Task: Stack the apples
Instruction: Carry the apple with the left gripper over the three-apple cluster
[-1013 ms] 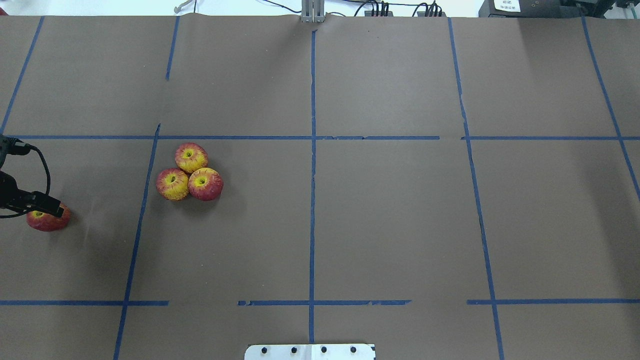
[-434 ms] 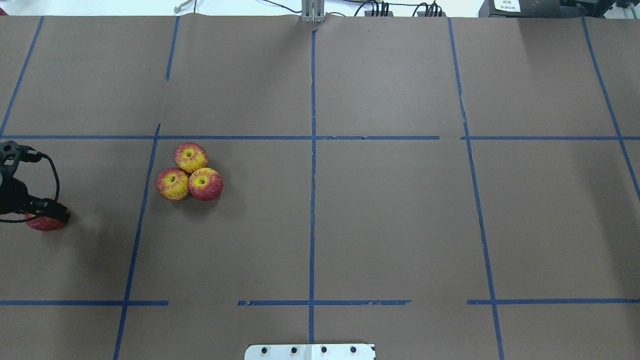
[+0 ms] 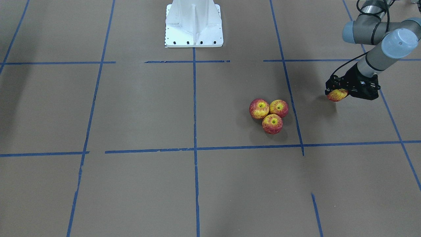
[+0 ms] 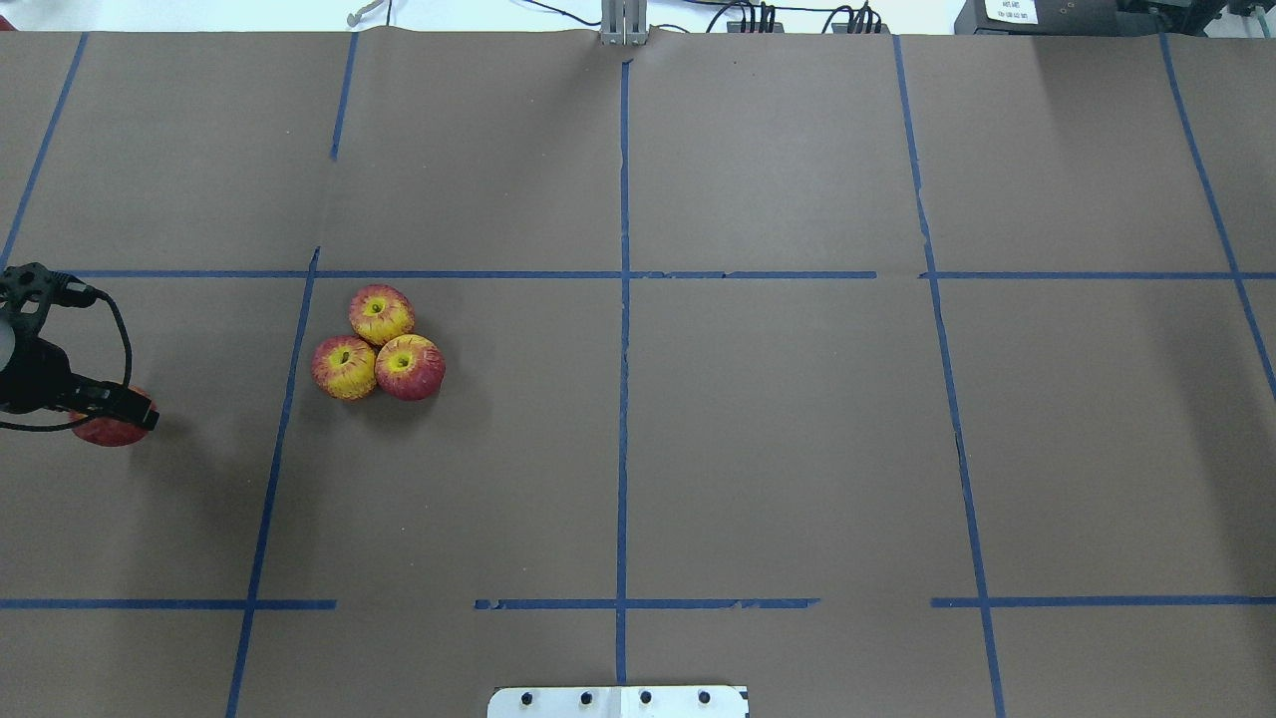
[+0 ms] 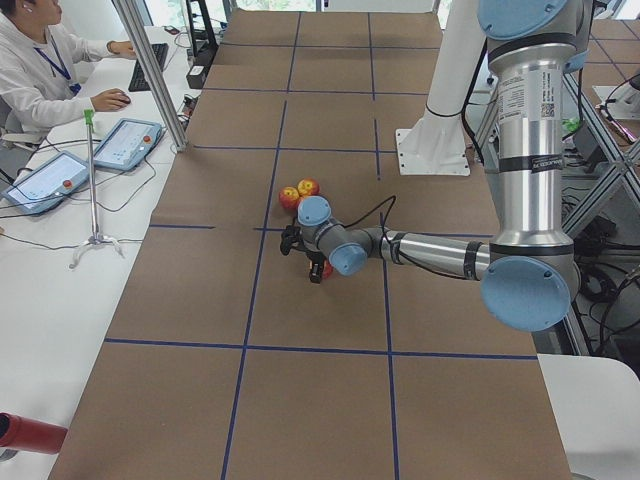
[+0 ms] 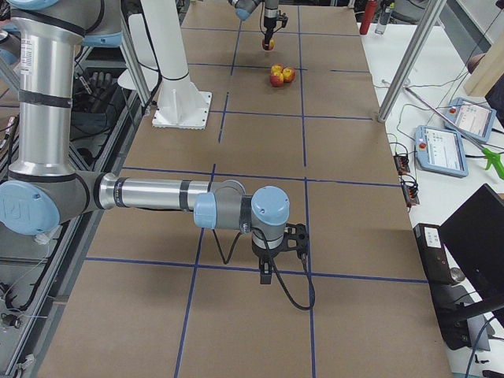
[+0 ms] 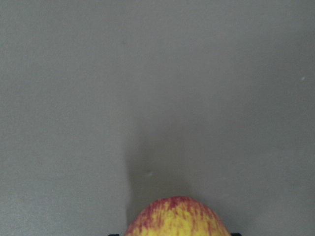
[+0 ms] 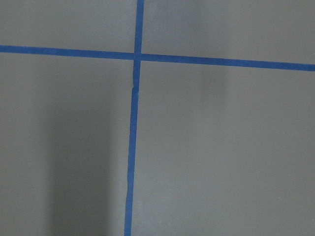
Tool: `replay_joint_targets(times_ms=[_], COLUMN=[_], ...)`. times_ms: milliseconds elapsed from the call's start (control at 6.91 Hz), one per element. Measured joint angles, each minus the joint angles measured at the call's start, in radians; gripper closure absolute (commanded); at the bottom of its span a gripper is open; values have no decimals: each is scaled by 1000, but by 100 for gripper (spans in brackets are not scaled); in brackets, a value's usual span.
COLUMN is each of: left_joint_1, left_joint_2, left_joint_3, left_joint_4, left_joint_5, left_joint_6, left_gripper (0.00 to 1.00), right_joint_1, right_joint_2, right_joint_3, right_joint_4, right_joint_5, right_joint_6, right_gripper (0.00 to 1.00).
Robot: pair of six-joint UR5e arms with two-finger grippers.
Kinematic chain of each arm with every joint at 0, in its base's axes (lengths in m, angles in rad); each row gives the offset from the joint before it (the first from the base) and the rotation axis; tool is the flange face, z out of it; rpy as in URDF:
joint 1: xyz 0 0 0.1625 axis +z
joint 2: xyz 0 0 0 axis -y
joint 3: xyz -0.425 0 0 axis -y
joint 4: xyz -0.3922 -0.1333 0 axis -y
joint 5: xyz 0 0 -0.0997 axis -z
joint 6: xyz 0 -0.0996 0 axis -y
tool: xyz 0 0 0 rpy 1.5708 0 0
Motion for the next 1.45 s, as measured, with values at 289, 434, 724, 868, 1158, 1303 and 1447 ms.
replay_joint_targets(times_ms=[289, 434, 724, 868, 1158, 1303, 1447], left_joint_1=[-2, 1, 58, 90, 117, 121, 123], left_joint_2=[-107, -204, -382, -456, -512, -518, -520], left_joint_3=[-139, -154, -97, -37, 17, 22, 24], left_joint_4=[197, 300, 415, 432, 444, 450, 453], left_joint_5=[-35, -43, -42, -36, 18, 36, 57], left_joint_6=[-90, -159, -274, -304, -320, -320, -319], left_gripper=[100, 100, 100, 100, 100, 100, 100], right_joint_1=[0, 0, 0, 0, 0, 0, 0], right_joint_2=[0, 0, 0, 0, 0, 0, 0], right_joint_3=[0, 0, 0, 0, 0, 0, 0], right_joint_4=[0, 0, 0, 0, 0, 0, 0], right_joint_5=[0, 0, 0, 0, 0, 0, 0], right_joint_6=[-1, -1, 0, 0, 0, 0, 0], right_gripper=[0, 0, 0, 0, 0, 0, 0])
